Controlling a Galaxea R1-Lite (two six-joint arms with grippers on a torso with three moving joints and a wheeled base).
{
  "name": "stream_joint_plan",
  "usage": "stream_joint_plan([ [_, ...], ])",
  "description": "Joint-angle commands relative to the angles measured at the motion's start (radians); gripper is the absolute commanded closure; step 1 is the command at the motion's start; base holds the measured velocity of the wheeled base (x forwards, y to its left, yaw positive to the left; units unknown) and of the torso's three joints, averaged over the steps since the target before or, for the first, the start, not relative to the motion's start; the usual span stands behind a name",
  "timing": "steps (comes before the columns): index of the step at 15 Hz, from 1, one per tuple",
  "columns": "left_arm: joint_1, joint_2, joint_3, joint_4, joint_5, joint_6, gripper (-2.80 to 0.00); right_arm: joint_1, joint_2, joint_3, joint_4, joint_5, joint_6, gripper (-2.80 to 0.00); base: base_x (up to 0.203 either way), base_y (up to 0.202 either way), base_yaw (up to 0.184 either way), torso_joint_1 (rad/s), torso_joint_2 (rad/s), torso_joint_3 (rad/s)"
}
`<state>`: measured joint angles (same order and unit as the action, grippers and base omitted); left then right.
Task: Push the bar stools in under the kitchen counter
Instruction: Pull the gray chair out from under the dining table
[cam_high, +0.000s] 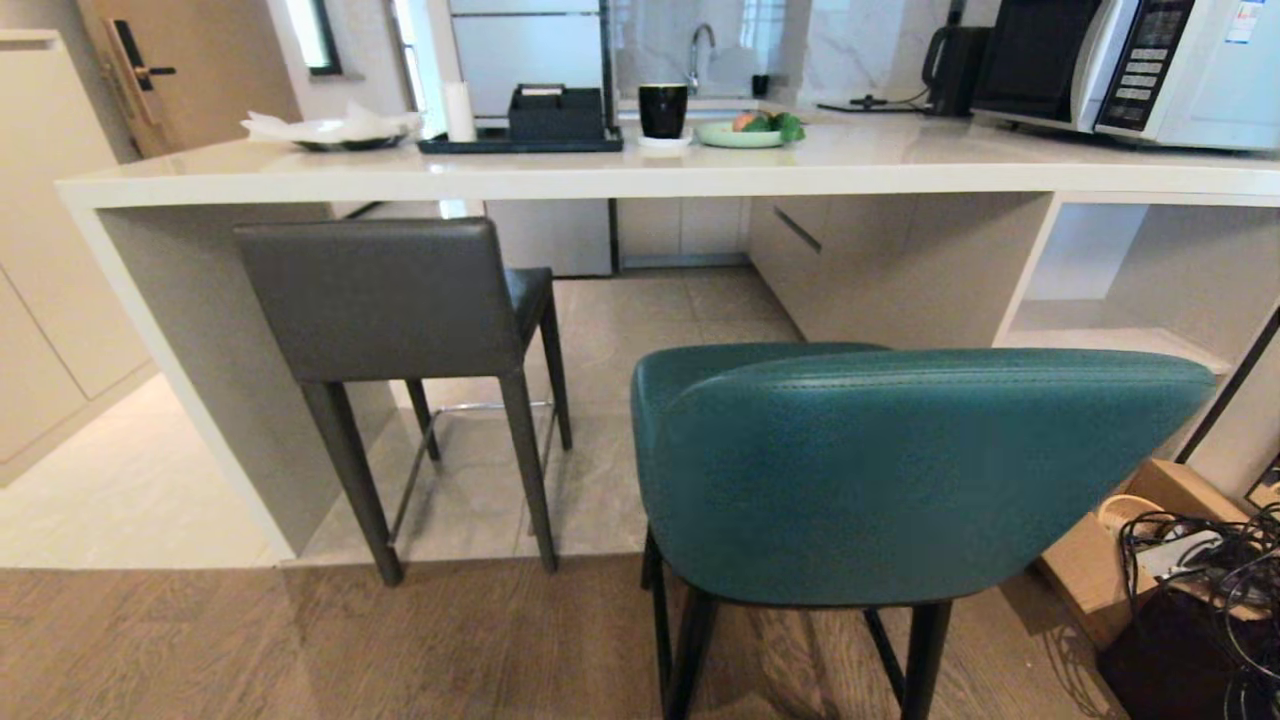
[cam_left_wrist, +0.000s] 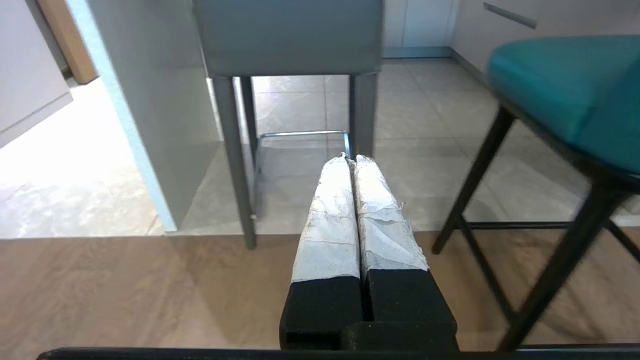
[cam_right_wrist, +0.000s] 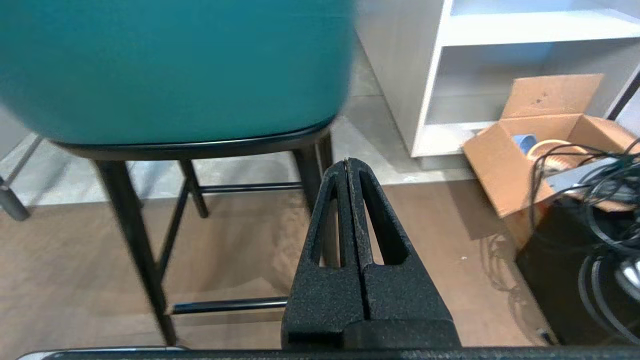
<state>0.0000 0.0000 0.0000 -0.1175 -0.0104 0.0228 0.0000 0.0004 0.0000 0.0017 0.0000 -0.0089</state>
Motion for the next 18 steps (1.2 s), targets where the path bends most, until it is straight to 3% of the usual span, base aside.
stream_joint_plan([
  [1, 0.000, 0.002, 0.040, -0.001, 0.001, 0.000, 0.00, 0.000, 0.000, 0.002, 0.000, 0.000, 0.000, 0.00, 0.000, 0.199, -0.003, 0.003, 0.00, 0.004],
  [18, 0.000, 0.002, 0.040, -0.001, 0.001, -0.001, 0.00, 0.000, 0.000, 0.002, 0.000, 0.000, 0.001, 0.00, 0.000, 0.197, -0.002, 0.003, 0.00, 0.003],
])
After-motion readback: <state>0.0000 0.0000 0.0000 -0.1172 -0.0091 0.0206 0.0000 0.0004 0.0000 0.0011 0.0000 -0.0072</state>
